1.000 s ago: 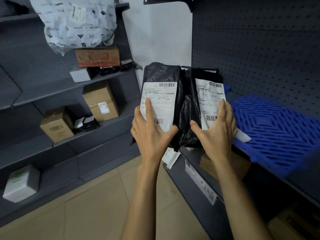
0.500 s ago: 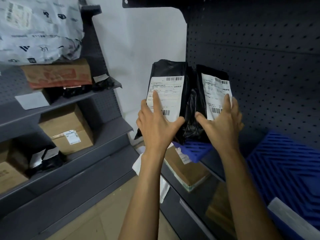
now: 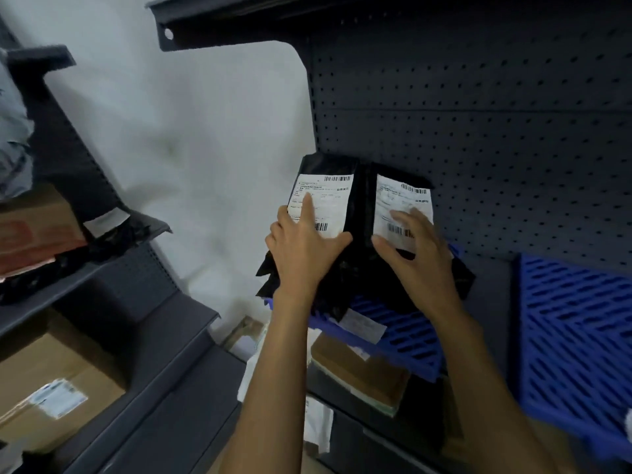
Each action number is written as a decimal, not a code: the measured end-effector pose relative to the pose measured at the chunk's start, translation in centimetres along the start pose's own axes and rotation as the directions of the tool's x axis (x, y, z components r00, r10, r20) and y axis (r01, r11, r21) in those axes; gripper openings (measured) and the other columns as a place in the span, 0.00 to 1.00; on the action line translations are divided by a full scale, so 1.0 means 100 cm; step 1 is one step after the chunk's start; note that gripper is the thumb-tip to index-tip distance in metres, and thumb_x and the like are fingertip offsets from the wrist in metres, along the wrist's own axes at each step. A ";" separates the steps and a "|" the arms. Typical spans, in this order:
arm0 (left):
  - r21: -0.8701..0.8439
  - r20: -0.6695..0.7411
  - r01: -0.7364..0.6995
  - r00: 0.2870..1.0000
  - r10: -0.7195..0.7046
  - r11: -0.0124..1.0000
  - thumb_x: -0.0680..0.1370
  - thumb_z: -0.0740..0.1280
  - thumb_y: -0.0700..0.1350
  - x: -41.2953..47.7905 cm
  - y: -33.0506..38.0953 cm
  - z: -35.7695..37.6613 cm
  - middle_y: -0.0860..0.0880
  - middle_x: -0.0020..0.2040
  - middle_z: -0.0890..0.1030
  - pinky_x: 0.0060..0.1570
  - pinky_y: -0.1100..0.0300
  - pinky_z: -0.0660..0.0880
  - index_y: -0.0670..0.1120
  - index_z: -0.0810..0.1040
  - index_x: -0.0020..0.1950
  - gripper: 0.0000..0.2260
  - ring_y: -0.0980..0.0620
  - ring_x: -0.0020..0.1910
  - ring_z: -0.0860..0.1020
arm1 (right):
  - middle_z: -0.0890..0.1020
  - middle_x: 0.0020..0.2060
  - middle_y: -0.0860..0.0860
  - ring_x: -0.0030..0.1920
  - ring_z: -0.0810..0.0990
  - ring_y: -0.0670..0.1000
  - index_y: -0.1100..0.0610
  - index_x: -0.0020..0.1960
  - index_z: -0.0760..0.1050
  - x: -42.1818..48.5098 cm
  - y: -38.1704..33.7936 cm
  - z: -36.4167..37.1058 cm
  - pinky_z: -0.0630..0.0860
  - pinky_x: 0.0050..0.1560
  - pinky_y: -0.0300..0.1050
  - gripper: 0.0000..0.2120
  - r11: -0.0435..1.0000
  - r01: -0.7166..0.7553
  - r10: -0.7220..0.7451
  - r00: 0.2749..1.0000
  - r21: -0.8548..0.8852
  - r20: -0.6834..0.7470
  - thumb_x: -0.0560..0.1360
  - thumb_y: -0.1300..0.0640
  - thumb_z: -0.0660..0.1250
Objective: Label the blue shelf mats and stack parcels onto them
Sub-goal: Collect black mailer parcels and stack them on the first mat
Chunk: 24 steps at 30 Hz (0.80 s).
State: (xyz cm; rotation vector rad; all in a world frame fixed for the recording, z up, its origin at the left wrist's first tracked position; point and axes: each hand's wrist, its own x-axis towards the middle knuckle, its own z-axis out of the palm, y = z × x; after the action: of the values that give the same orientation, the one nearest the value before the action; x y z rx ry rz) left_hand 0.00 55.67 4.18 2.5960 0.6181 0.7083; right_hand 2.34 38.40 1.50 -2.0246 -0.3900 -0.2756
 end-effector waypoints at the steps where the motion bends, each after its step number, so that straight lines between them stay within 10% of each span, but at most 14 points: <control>1: 0.007 0.025 -0.020 0.999 0.020 1.000 0.68 0.69 0.65 0.006 -0.004 0.003 0.40 0.72 0.64 0.66 0.45 0.61 0.52 0.59 0.78 0.43 0.37 0.66 0.67 | 0.59 0.77 0.44 0.77 0.56 0.52 0.41 0.72 0.67 -0.001 0.000 0.004 0.54 0.76 0.58 0.28 0.999 -0.002 0.002 1.000 -0.033 -0.007 0.73 0.36 0.65; 9: 0.029 0.193 -0.168 0.968 0.160 0.985 0.73 0.64 0.67 0.033 -0.021 0.013 0.40 0.71 0.67 0.66 0.44 0.62 0.52 0.66 0.75 0.34 0.37 0.67 0.68 | 0.63 0.76 0.52 0.76 0.60 0.54 0.51 0.73 0.67 -0.007 -0.001 0.033 0.51 0.77 0.51 0.28 0.948 -0.021 -0.002 0.997 -0.316 -0.071 0.77 0.41 0.65; 15: -0.083 0.188 -0.363 0.909 0.372 0.928 0.77 0.65 0.59 0.029 -0.020 0.005 0.45 0.77 0.62 0.74 0.39 0.51 0.54 0.71 0.72 0.24 0.44 0.77 0.57 | 0.69 0.72 0.50 0.70 0.68 0.57 0.51 0.70 0.70 -0.011 -0.012 0.029 0.69 0.68 0.54 0.25 0.912 -0.011 -0.020 0.997 -0.410 -0.072 0.77 0.41 0.65; 19: -0.145 0.111 -0.531 0.830 0.547 0.835 0.78 0.66 0.52 0.022 -0.002 -0.009 0.47 0.68 0.75 0.67 0.47 0.69 0.50 0.77 0.67 0.18 0.47 0.68 0.72 | 0.75 0.65 0.48 0.61 0.76 0.51 0.50 0.63 0.75 -0.018 -0.018 0.000 0.74 0.49 0.46 0.16 0.903 0.015 -0.072 0.991 -0.430 -0.116 0.78 0.45 0.65; 24: -0.170 0.168 -0.663 0.709 0.684 0.729 0.79 0.66 0.50 -0.004 0.034 -0.008 0.47 0.65 0.77 0.52 0.53 0.74 0.51 0.75 0.68 0.17 0.45 0.60 0.77 | 0.77 0.62 0.51 0.56 0.79 0.56 0.50 0.64 0.73 -0.043 -0.013 -0.037 0.78 0.49 0.53 0.15 0.845 -0.060 -0.010 0.992 -0.532 -0.128 0.80 0.46 0.63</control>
State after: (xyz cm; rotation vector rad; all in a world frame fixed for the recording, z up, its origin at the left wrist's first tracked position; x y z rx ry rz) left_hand 0.34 52.81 6.28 2.7304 -0.4792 0.6037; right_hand -2.19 35.06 2.72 -2.5428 -0.2179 -0.5432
